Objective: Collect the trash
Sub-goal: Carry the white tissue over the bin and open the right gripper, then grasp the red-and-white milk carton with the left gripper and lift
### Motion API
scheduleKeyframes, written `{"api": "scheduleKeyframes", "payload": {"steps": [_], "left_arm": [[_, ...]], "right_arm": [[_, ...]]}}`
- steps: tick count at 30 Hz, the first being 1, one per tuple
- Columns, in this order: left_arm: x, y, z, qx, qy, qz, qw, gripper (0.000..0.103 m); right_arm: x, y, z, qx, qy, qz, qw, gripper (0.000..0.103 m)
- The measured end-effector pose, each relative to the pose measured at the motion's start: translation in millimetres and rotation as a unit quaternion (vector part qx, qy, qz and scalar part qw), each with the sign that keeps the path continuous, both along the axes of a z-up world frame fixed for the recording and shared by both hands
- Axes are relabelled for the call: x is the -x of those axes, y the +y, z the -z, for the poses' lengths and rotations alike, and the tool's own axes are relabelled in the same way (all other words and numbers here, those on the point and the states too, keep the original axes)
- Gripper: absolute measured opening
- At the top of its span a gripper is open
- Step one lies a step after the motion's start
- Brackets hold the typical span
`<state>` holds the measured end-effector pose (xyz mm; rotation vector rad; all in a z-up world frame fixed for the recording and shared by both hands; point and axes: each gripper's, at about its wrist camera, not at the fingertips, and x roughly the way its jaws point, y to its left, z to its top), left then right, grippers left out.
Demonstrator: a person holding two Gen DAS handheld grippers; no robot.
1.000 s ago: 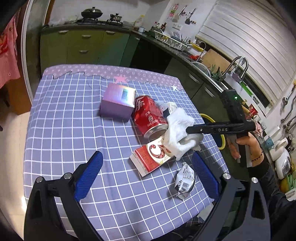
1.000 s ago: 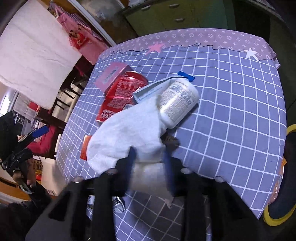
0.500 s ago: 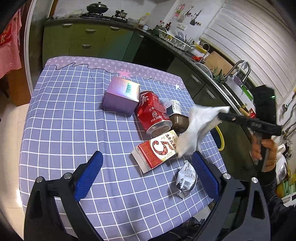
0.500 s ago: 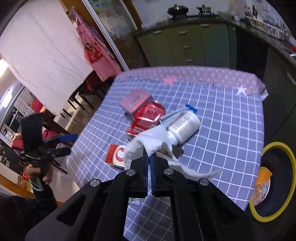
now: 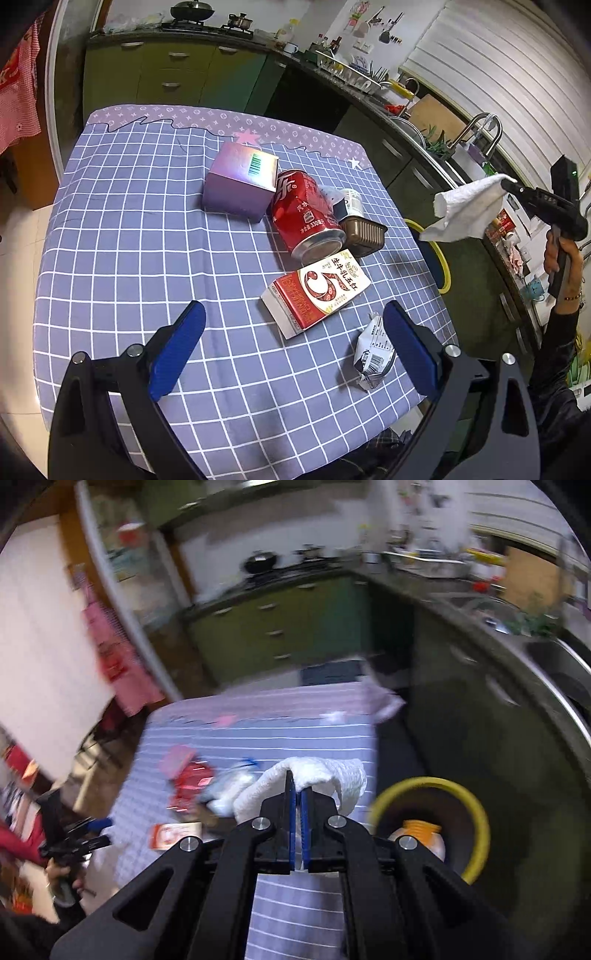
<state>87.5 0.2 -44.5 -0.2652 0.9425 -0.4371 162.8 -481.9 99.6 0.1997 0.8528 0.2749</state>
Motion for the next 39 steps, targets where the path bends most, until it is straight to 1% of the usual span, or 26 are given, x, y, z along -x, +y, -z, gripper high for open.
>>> {"api": "scheduleKeyframes", "payload": {"steps": [4, 6, 8, 12, 13, 14, 15, 16, 17, 18, 20, 23, 25, 27, 29, 31, 33, 35, 36, 39], "left_arm": [[-2.1, -4.5, -0.2, 0.000, 0.000, 0.002, 1.0000, 0.092], [-2.9, -8.2, -0.3, -0.002, 0.001, 0.005, 1.0000, 0.092], [-3.5, -12.4, -1.0, -0.006, 0.001, 0.009, 0.9999, 0.092], [-3.1, -18.9, -4.9, -0.013, -0.003, 0.016, 0.9998, 0.092], [-2.9, -20.3, -6.1, -0.015, -0.004, 0.018, 0.9997, 0.092], [-2.8, -21.2, -7.1, -0.016, -0.005, 0.019, 0.9997, 0.092], [-2.4, -23.0, -8.5, -0.017, -0.008, 0.022, 0.9996, 0.092], [-2.0, -24.2, -9.3, -0.018, -0.010, 0.024, 0.9995, 0.092], [-1.5, -25.3, -10.2, -0.019, -0.013, 0.027, 0.9994, 0.092], [-0.6, -27.2, -11.3, -0.021, -0.017, 0.033, 0.9991, 0.092], [0.8, -31.2, -12.7, -0.025, -0.024, 0.046, 0.9984, 0.092], [0.3, -38.1, -12.5, -0.026, -0.029, 0.068, 0.9969, 0.093], [-0.6, -44.8, -10.8, -0.026, -0.036, 0.098, 0.9942, 0.093], [-2.0, -54.2, -8.8, -0.031, -0.049, 0.140, 0.9884, 0.093], [-4.4, -65.0, -6.7, -0.050, -0.068, 0.185, 0.9791, 0.093], [-9.7, -79.5, -1.8, -0.085, -0.093, 0.242, 0.9620, 0.093], [-16.7, -90.1, 5.8, -0.109, -0.101, 0.286, 0.9467, 0.093], [-24.2, -96.5, 13.3, -0.122, -0.092, 0.313, 0.9374, 0.093], [-31.4, -98.9, 18.8, -0.132, -0.081, 0.321, 0.9341, 0.093], [-49.0, -100.3, 32.3, -0.147, -0.053, 0.337, 0.9285, 0.093]], "right_arm": [[-11.8, -45.8, 23.2, 0.015, 0.031, 0.054, 0.998, 0.003], [-20.6, -67.0, 44.6, 0.011, 0.055, 0.071, 0.996, 0.003], [-31.9, -84.4, 72.4, 0.014, 0.086, 0.086, 0.993, 0.003], [-50.3, -103.7, 123.9, 0.030, 0.131, 0.111, 0.985, 0.006], [-55.4, -107.1, 137.8, 0.034, 0.149, 0.113, 0.982, 0.010], [-60.0, -109.0, 151.1, 0.038, 0.167, 0.113, 0.979, 0.027], [-64.0, -108.8, 161.6, 0.045, 0.180, 0.115, 0.976, 0.038], [-66.8, -110.2, 169.7, 0.060, 0.195, 0.117, 0.972, 0.060], [-66.6, -110.6, 174.1, 0.072, 0.203, 0.118, 0.969, 0.064], [-65.6, -110.1, 176.7, 0.084, 0.204, 0.120, 0.968, 0.064], [-60.8, -111.9, 173.3, 0.078, 0.198, 0.121, 0.970, 0.064], [-48.8, -112.3, 154.5, 0.065, 0.174, 0.119, 0.975, 0.064], [-39.6, -106.0, 138.8, 0.058, 0.159, 0.111, 0.979, 0.065], [-31.1, -101.8, 129.2, 0.054, 0.149, 0.098, 0.983, 0.067], [-25.4, -92.2, 123.5, 0.056, 0.142, 0.085, 0.985, 0.069], [-23.1, -78.2, 121.5, 0.057, 0.141, 0.073, 0.986, 0.069], [-19.1, -67.3, 122.2, 0.057, 0.141, 0.059, 0.987, 0.069], [-17.5, -56.6, 124.1, 0.059, 0.142, 0.048, 0.987, 0.069], [-15.9, -51.3, 124.6, 0.058, 0.143, 0.042, 0.987, 0.069], [-13.3, -40.0, 127.2, 0.057, 0.143, 0.030, 0.988, 0.069]]}}
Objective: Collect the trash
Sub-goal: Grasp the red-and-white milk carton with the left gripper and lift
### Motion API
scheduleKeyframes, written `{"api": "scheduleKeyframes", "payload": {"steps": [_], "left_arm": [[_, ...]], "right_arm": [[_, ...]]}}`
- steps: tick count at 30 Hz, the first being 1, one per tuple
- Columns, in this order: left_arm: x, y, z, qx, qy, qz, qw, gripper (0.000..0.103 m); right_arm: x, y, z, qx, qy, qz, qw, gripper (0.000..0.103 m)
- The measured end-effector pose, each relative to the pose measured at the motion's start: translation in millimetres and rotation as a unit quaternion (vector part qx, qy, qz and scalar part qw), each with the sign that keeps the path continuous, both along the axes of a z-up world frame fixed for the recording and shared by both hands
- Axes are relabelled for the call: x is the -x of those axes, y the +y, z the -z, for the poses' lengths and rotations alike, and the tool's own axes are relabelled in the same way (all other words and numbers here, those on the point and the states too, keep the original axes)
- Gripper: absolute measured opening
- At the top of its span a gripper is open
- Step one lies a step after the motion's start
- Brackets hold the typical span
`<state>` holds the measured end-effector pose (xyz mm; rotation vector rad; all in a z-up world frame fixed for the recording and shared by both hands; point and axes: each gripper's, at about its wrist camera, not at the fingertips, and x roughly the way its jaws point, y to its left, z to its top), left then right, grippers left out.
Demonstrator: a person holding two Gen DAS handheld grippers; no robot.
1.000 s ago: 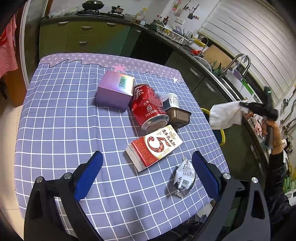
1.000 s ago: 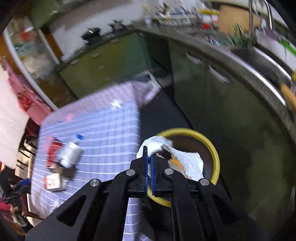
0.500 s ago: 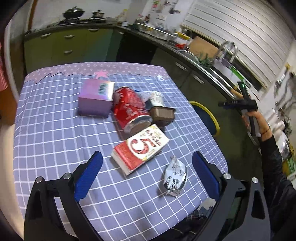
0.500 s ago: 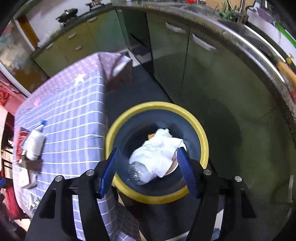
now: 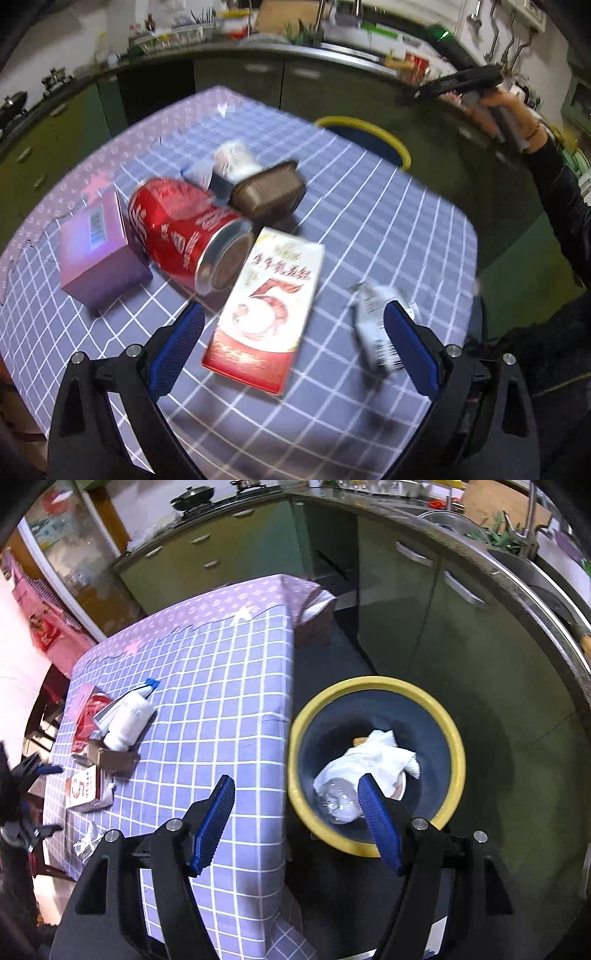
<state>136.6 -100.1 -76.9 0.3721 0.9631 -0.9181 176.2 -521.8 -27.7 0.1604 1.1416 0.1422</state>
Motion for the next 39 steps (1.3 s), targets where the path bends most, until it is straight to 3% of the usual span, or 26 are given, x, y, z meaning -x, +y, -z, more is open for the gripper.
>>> {"api": "scheduleKeyframes", "payload": {"steps": [4, 9, 20, 33, 39], "left_arm": [[-12.1, -0.8, 15.3, -0.026, 0.021, 0.014, 0.9993, 0.086], [-14.1, -3.1, 31.2, -0.052, 0.043, 0.035, 0.9971, 0.066], [-17.6, -1.5, 38.3, -0.054, 0.039, 0.016, 0.9976, 0.054], [2.8, 12.6, -4.8, -0.045, 0.007, -0.001, 0.9990, 0.049], [12.2, -14.9, -43.6, -0.022, 0.002, 0.021, 0.9995, 0.049]], "right_arm": [[-0.4, 10.3, 1.1, -0.002, 0.002, -0.013, 1.000, 0.069], [-4.3, 16.2, 3.2, -0.005, 0.004, -0.019, 1.000, 0.069], [-3.4, 25.4, 11.4, -0.010, 0.012, -0.032, 0.999, 0.069], [10.0, 18.2, 8.8, -0.027, -0.003, -0.033, 0.999, 0.069], [20.4, 6.6, 0.7, -0.023, -0.016, -0.024, 0.999, 0.069]]}}
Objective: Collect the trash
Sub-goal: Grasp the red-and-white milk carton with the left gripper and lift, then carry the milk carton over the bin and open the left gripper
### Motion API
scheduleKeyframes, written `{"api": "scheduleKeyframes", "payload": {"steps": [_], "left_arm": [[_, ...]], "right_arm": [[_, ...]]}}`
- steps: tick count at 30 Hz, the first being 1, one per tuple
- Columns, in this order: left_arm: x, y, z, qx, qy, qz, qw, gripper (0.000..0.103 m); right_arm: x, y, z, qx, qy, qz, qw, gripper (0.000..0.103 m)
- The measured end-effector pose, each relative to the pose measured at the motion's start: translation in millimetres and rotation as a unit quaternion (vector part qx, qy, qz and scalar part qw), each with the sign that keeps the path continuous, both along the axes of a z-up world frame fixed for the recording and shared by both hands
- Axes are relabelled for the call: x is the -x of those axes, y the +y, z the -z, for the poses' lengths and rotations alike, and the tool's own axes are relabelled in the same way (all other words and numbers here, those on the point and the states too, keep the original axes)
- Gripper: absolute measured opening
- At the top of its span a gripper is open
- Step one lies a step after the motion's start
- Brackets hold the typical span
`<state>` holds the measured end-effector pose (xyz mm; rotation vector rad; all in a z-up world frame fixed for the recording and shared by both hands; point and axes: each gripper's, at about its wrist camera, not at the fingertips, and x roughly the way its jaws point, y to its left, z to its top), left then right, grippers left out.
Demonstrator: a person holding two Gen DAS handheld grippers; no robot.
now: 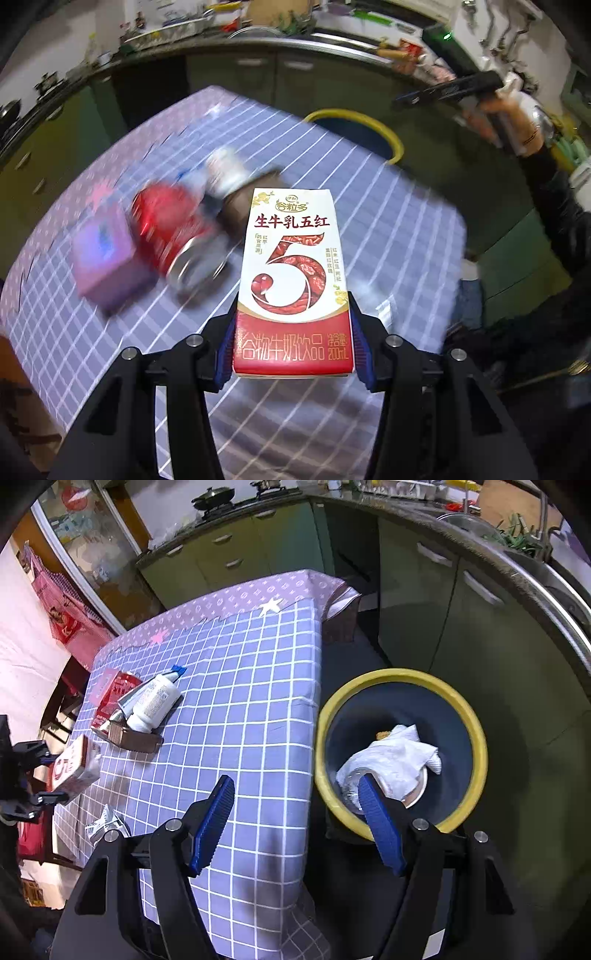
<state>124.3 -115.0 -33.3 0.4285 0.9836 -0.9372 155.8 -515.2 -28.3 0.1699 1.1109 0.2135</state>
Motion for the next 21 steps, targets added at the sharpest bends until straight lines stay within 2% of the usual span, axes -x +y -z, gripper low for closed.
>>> {"api": "scheduleKeyframes", "payload": {"steps": [2, 5, 9, 12, 15, 19, 20, 21], "left_arm": [[-1.8, -22.3, -12.4, 0.003, 0.003, 0.015, 0.9999, 0.049], [-13.1, -78.1, -27.3, 0.010, 0.029, 0.055, 0.9980, 0.049], [-31.2, -153.9, -28.6, 0.007, 0.054, 0.098, 0.9938, 0.049], [-51.9, -220.2, -16.3, 0.000, 0.077, 0.119, 0.9899, 0.049], [-78.4, -287.5, 9.0, -0.021, 0.088, 0.129, 0.9875, 0.049], [-112.3, -351.7, 45.8, -0.049, 0.083, 0.108, 0.9894, 0.050], [-117.8, -359.1, 51.1, -0.052, 0.080, 0.098, 0.9906, 0.061], [-124.6, -367.3, 58.8, -0.056, 0.084, 0.089, 0.9909, 0.066]], "right_arm": [[7.8, -12.3, -7.9, 0.000, -0.011, 0.013, 1.000, 0.069], [24.0, -32.5, -16.0, -0.003, -0.025, 0.033, 0.999, 0.069], [49.3, -62.9, -15.3, -0.011, -0.031, 0.061, 0.998, 0.069], [72.8, -88.9, -9.0, -0.015, -0.028, 0.086, 0.996, 0.069], [92.5, -111.0, -1.6, -0.020, -0.023, 0.111, 0.993, 0.069], [115.3, -138.7, 11.0, -0.031, -0.015, 0.143, 0.989, 0.069], [120.6, -145.0, 14.2, -0.034, -0.013, 0.150, 0.988, 0.069], [123.7, -148.9, 16.5, -0.036, -0.012, 0.154, 0.987, 0.069]]}}
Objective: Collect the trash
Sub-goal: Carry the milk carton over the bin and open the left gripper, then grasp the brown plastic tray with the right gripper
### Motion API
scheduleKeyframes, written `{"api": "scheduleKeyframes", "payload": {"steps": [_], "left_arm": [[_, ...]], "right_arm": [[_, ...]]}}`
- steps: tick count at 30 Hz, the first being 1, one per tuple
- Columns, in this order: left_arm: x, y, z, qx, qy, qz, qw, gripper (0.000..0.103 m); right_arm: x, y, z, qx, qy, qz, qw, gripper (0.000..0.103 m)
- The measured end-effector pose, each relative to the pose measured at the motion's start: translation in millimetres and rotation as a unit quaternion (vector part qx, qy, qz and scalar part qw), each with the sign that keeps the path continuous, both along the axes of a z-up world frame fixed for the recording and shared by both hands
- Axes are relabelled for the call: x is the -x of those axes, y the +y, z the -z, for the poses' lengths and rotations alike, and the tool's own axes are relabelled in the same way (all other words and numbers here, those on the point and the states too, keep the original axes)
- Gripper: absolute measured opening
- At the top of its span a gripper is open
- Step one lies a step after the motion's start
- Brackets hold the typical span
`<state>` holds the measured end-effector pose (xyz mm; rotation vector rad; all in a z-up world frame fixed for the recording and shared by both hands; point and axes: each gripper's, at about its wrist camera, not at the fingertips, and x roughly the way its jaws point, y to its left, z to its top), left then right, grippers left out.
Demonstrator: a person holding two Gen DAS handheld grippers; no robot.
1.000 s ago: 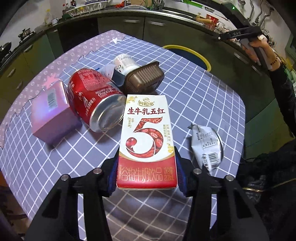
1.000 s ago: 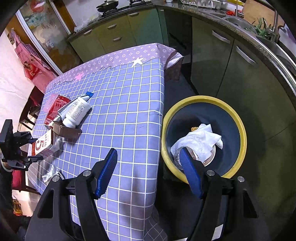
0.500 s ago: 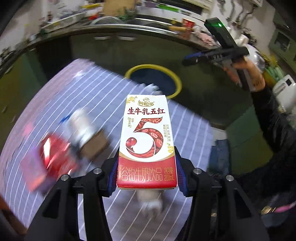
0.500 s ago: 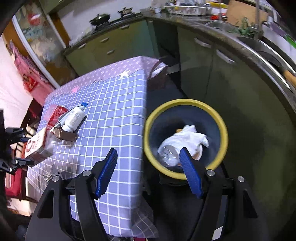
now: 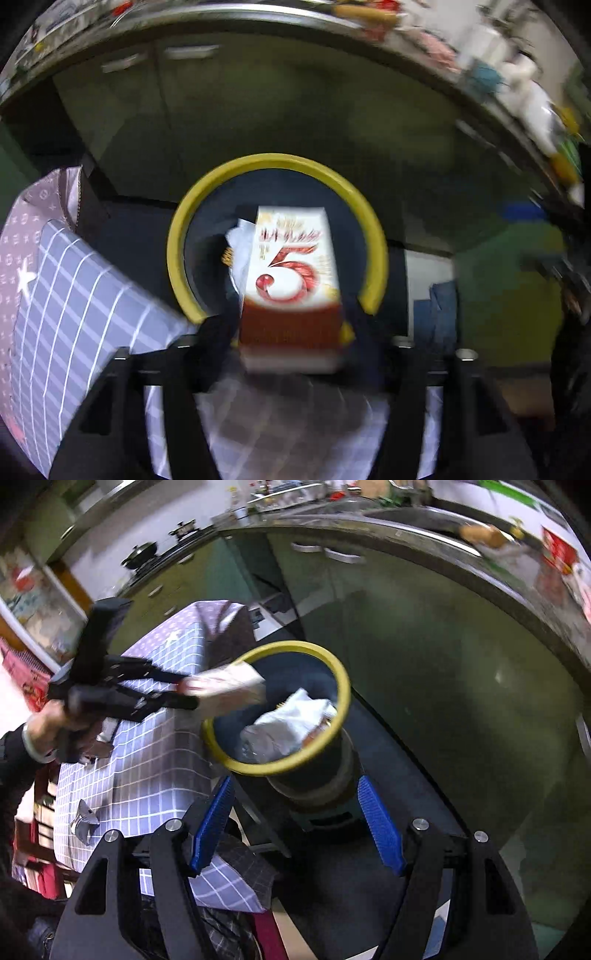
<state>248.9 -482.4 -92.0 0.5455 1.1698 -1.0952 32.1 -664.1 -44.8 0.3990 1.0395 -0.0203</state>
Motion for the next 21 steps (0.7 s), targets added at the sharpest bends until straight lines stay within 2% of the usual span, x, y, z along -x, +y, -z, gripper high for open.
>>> {"api": "scheduleKeyframes", "payload": {"steps": [3, 7, 11, 14, 18, 21], "left_arm": [[-2.2, -2.8, -1.7, 0.017, -0.004, -0.007, 0.9998, 0.066], [11.9, 27.9, -31.2, 0.057, -0.015, -0.009, 0.9982, 0.066], [30.5, 87.3, -67.5, 0.107, -0.025, -0.042, 0.9931, 0.070], [48.1, 150.9, -94.6, 0.138, -0.039, -0.087, 0.9858, 0.073], [66.7, 232.7, -109.4, 0.154, -0.051, -0.153, 0.9748, 0.076], [85.3, 292.7, -110.6, 0.143, -0.093, -0.203, 0.9642, 0.077]], "right_arm": [[10.2, -10.1, 6.7, -0.007, 0.002, 0.013, 1.000, 0.069], [8.9, -10.4, 10.4, -0.011, 0.003, 0.013, 1.000, 0.069], [-6.9, 9.5, 7.8, -0.013, -0.005, -0.011, 1.000, 0.069], [-25.4, 37.1, 3.4, -0.014, -0.008, -0.042, 0.999, 0.069], [-53.7, 89.5, -0.7, -0.020, -0.010, -0.103, 0.994, 0.069], [-80.0, 145.3, -4.2, -0.019, -0.017, -0.163, 0.986, 0.069]]}}
